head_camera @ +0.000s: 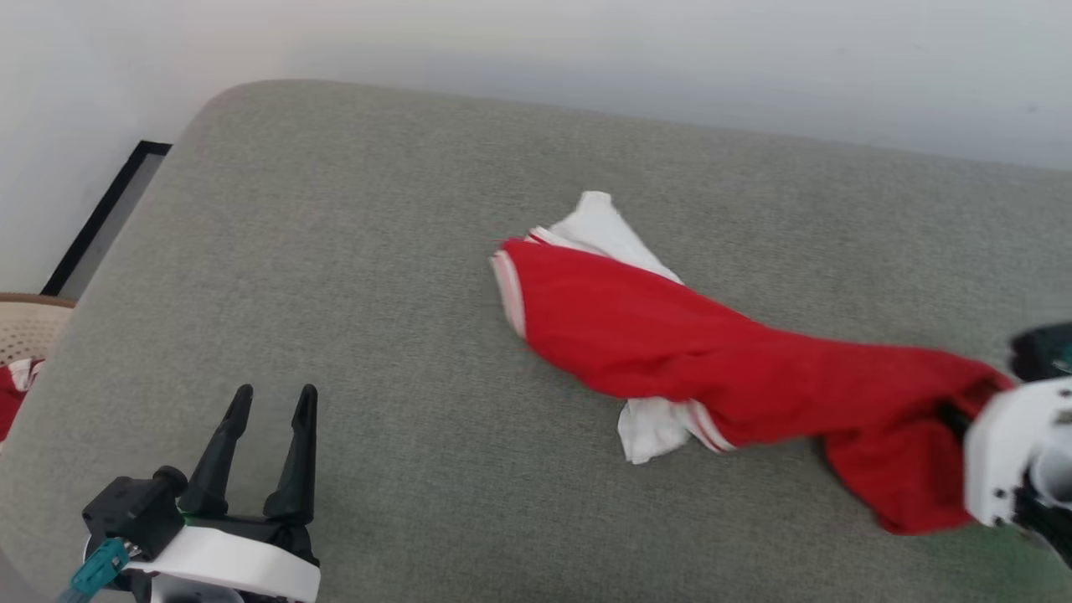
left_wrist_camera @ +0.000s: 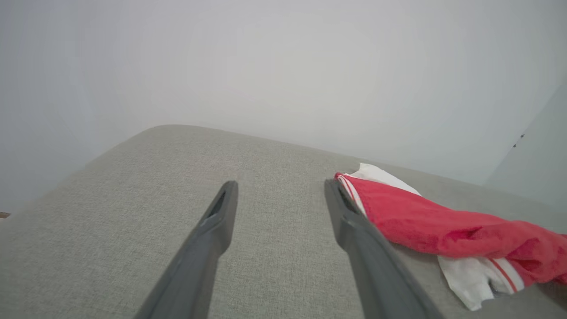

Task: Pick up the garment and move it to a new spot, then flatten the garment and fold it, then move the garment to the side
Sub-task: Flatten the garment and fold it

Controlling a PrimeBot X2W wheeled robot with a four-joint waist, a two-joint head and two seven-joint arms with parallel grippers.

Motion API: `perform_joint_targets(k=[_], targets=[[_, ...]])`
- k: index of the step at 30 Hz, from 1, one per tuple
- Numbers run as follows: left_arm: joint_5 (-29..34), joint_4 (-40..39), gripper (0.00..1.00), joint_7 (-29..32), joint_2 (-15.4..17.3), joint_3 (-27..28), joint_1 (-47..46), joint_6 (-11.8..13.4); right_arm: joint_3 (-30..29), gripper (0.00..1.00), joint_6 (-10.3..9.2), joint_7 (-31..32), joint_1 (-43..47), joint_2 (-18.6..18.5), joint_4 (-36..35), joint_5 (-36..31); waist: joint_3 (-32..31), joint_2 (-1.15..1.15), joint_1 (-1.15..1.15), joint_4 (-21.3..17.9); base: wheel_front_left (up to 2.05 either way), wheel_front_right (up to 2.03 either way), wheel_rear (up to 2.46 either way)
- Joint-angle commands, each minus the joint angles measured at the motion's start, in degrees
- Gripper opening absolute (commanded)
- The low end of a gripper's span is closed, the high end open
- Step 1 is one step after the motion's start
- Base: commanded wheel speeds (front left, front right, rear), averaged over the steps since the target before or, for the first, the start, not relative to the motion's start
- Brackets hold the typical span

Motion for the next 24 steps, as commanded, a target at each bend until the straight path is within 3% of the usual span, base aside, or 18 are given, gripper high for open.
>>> perform_joint_targets(k=[1,5,7,8,15,24], targets=[[0.11,-0.19,1.0,-0.32,0.18,0.05,0.42,-0.2,-1.02,0.0,-0.14,0.41,1.1,-0.16,-0.6,-0.28,0.05,0.0,0.0,-0.26,0.0,0.0,0.0],[0.2,-0.23,1.0,-0.32,0.25,-0.4,-0.07,-0.2,-5.5,0.0,-0.13,1.87,4.47,1.45,-1.08,-0.86,0.44,0.0,0.0,-0.62,0.0,0.0,0.0],[0.06,-0.18,1.0,-0.32,0.04,-0.35,-0.19,-0.2,-6.59,0.57,-0.13,2.17,5.45,3.43,0.21,-1.47,0.49,0.0,0.0,-0.83,0.0,0.0,0.0],[0.01,-0.14,1.0,-0.32,0.05,-0.34,-0.07,-0.2,-6.7,1.0,-0.13,2.11,5.41,3.8,0.68,-1.99,0.42,0.0,0.0,-0.89,0.0,0.0,0.0],[-0.09,0.09,1.0,-0.32,0.78,-0.33,0.84,-0.2,-6.33,1.0,-0.1,2.08,5.11,5.32,-1.62,-2.79,-0.75,0.0,0.0,-2.07,0.0,0.0,0.0],[-1.61,-0.32,1.0,-0.32,4.39,-3.09,0.53,-0.21,-10.62,1.0,-0.1,1.28,8.84,6.93,-14.14,-3.34,-2.54,0.0,0.0,-5.11,0.0,0.0,0.0]])
